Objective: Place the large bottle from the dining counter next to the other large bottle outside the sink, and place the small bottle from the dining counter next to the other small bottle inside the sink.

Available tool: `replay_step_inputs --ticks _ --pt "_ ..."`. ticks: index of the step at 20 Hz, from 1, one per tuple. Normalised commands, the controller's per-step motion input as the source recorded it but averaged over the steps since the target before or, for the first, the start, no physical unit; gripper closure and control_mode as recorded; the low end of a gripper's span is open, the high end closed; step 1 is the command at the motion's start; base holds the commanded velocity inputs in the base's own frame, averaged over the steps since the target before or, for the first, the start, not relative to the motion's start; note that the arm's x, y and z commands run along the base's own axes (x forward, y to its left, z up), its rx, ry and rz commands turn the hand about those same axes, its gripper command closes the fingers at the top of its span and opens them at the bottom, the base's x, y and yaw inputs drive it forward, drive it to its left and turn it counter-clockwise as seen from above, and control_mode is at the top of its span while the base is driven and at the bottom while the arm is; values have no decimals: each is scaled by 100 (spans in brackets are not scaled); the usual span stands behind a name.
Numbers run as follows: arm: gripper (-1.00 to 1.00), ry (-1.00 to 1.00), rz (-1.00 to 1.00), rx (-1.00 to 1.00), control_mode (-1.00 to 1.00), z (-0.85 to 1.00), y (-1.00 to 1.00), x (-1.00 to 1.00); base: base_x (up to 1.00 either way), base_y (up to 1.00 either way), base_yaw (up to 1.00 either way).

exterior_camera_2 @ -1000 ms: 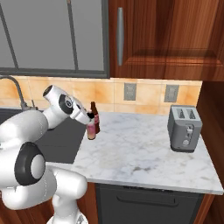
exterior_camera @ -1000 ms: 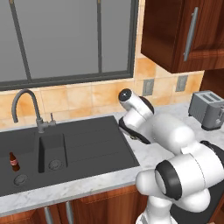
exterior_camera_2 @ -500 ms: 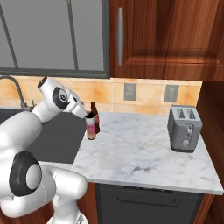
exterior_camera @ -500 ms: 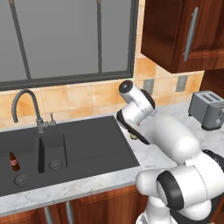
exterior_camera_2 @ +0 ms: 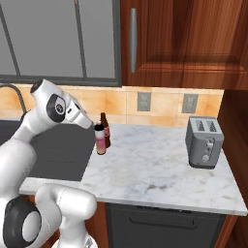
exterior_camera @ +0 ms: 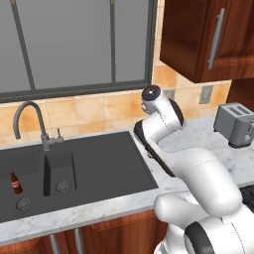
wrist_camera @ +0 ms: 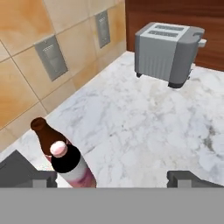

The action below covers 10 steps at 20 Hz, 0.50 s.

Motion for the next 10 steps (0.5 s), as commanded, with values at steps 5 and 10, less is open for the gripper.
replay_step_inputs --ticks 5,10 --pt "-100 -2 13 0 -100 29 0 -55 0 0 0" --pt "-100 -4 14 0 -100 17 0 -64 0 0 0"
